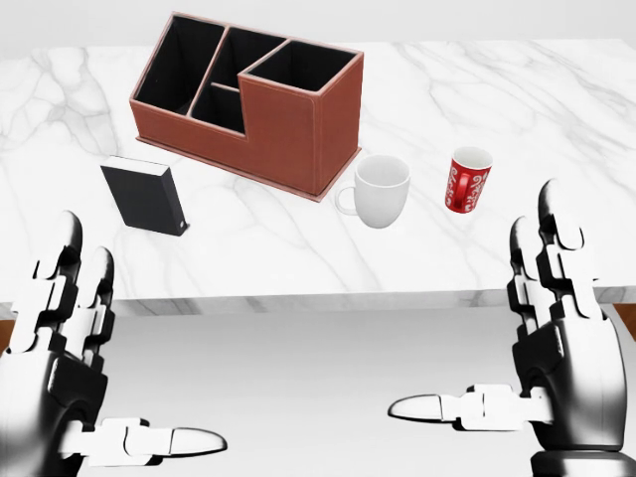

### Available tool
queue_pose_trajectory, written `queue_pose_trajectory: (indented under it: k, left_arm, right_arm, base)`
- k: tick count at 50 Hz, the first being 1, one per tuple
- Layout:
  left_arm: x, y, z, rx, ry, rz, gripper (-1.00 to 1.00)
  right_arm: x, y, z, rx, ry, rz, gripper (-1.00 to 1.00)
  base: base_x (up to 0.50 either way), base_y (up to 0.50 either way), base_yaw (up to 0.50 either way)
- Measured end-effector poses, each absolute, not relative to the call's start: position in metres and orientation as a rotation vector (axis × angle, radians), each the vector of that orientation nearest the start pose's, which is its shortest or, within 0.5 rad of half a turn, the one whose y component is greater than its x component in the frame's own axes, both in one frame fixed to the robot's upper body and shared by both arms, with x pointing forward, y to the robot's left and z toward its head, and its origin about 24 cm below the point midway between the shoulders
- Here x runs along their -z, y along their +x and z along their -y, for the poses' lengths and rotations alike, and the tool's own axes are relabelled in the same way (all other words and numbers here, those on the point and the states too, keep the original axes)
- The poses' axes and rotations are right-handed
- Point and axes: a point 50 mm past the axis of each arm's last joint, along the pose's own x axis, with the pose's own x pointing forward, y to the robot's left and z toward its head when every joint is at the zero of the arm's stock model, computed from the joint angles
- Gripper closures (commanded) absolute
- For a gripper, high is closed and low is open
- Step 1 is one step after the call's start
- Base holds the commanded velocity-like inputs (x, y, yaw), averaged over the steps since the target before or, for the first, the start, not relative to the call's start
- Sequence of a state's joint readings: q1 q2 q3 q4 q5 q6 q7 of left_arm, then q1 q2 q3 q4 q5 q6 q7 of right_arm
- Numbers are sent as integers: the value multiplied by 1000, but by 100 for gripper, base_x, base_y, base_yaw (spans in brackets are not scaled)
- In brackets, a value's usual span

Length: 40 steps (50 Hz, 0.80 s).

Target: Pick up the red mug and place it to the right of the caddy.

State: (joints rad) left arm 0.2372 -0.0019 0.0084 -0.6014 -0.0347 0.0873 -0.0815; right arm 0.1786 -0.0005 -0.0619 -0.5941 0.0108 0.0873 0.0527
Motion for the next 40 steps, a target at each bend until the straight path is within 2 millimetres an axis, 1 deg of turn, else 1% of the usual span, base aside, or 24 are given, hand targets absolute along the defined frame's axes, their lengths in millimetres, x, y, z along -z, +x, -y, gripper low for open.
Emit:
queue_pose_trajectory:
  k: [10, 16, 19, 40]
  left_arm:
    - [-126, 192, -160, 14, -6, 308, -100]
    - [-129, 189, -159, 15, -5, 317, -100]
    - [-130, 188, -159, 15, -4, 320, -100]
    - [-136, 182, -160, 13, 0, 344, -100]
  right_arm:
    - [-137, 199, 170, 52, -46, 362, -100]
    - [-137, 198, 170, 47, -56, 360, -100]
    - [-137, 197, 169, 42, -60, 358, -100]
    - [-137, 195, 169, 23, -71, 355, -100]
  base:
    - [0, 0, 0]
    - [0, 0, 0]
    - [23, 0, 0]
    - [47, 0, 0]
